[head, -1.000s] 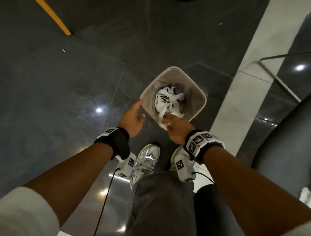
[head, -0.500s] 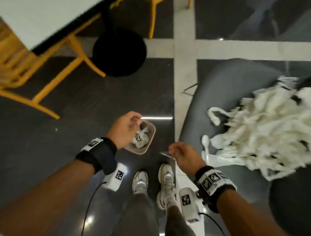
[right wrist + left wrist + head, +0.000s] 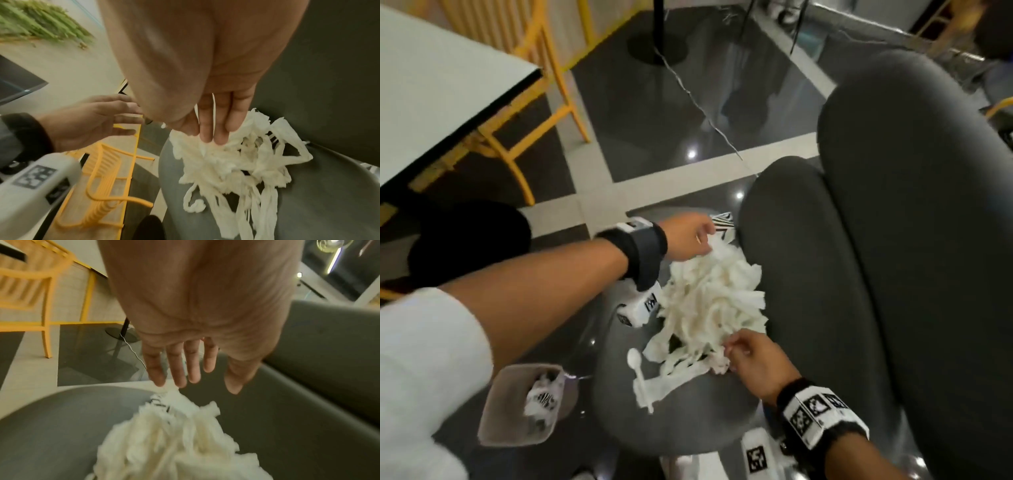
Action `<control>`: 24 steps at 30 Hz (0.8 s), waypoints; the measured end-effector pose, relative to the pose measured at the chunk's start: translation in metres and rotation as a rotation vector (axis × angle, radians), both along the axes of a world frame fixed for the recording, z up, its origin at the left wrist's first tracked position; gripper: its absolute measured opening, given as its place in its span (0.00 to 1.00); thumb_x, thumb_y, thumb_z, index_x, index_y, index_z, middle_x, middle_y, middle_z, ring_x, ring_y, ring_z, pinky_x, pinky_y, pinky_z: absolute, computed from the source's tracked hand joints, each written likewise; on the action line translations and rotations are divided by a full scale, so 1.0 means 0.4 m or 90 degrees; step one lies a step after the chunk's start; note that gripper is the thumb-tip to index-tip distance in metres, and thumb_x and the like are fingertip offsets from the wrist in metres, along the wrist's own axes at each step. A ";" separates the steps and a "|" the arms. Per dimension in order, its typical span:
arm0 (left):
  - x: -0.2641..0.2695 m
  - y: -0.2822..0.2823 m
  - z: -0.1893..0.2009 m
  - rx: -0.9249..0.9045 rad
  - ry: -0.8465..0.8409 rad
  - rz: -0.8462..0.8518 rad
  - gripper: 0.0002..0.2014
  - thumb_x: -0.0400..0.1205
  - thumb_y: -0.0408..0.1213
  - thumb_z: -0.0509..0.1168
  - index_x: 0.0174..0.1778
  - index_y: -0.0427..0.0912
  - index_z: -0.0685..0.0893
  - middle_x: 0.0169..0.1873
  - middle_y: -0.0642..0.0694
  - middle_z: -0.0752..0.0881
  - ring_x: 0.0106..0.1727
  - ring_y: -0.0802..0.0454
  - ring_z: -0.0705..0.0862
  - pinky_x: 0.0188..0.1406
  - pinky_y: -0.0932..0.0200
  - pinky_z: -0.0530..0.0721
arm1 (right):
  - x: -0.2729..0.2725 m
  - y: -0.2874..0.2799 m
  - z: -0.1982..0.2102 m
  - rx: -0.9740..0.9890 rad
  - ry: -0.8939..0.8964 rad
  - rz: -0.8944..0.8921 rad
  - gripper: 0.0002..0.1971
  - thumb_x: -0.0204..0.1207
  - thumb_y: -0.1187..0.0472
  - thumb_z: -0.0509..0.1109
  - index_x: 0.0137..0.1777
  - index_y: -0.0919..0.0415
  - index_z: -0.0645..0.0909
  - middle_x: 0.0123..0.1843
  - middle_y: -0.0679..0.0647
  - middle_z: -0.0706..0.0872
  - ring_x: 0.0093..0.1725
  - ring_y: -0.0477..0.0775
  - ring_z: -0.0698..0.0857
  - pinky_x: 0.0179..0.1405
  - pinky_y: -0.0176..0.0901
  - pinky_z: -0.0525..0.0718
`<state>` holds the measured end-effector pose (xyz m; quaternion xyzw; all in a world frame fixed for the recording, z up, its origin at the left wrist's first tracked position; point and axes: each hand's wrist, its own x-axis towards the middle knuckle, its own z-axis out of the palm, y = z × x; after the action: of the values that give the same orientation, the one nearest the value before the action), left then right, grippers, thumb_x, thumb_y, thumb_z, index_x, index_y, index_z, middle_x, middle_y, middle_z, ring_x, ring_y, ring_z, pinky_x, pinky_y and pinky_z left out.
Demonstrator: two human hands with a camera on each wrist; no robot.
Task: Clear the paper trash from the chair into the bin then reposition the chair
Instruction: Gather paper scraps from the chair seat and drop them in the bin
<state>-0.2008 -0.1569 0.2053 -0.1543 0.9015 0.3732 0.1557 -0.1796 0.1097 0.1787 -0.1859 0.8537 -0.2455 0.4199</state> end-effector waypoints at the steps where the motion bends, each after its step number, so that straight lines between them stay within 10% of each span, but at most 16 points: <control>1: -0.034 0.046 -0.055 -0.037 -0.020 -0.021 0.28 0.78 0.46 0.74 0.73 0.48 0.76 0.65 0.45 0.83 0.66 0.42 0.82 0.62 0.54 0.80 | -0.037 0.006 -0.022 0.008 0.035 -0.006 0.09 0.78 0.56 0.65 0.53 0.49 0.86 0.50 0.48 0.92 0.49 0.49 0.88 0.53 0.42 0.84; 6: -0.073 0.227 -0.286 -0.185 -0.130 -0.054 0.55 0.66 0.54 0.79 0.85 0.62 0.52 0.86 0.45 0.52 0.84 0.36 0.59 0.74 0.30 0.71 | -0.112 0.032 -0.119 0.036 0.074 -0.008 0.09 0.79 0.58 0.66 0.56 0.51 0.85 0.57 0.47 0.91 0.55 0.50 0.87 0.52 0.38 0.79; 11: -0.067 0.209 -0.311 -0.131 0.062 0.081 0.19 0.78 0.33 0.68 0.66 0.48 0.80 0.60 0.44 0.80 0.61 0.43 0.81 0.58 0.53 0.77 | -0.151 0.052 -0.141 -0.001 0.125 -0.037 0.11 0.80 0.57 0.66 0.59 0.54 0.85 0.61 0.50 0.89 0.59 0.54 0.88 0.61 0.45 0.84; 16: -0.047 0.157 -0.115 0.035 0.188 0.116 0.08 0.79 0.33 0.72 0.52 0.41 0.85 0.47 0.48 0.86 0.48 0.49 0.85 0.49 0.50 0.83 | -0.167 0.037 -0.127 -0.107 0.228 -0.119 0.29 0.73 0.47 0.74 0.73 0.50 0.73 0.71 0.47 0.74 0.69 0.51 0.79 0.72 0.50 0.81; 20: -0.006 0.149 0.009 0.193 0.223 0.160 0.03 0.81 0.31 0.70 0.46 0.43 0.83 0.37 0.52 0.86 0.37 0.66 0.83 0.39 0.72 0.80 | -0.155 0.002 -0.086 -0.193 0.297 -0.126 0.52 0.63 0.37 0.80 0.84 0.47 0.58 0.82 0.43 0.62 0.80 0.49 0.63 0.82 0.51 0.69; 24: 0.056 0.148 0.005 0.409 0.214 0.274 0.11 0.79 0.24 0.67 0.51 0.41 0.89 0.52 0.37 0.91 0.59 0.41 0.90 0.63 0.42 0.87 | -0.140 -0.059 -0.074 -0.235 0.258 -0.054 0.67 0.54 0.36 0.86 0.87 0.42 0.45 0.86 0.43 0.63 0.85 0.49 0.61 0.85 0.50 0.62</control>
<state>-0.1784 -0.0976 0.2073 -0.2199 0.6992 0.6794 -0.0345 -0.2355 0.0859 0.1491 -0.2686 0.8681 -0.3723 0.1886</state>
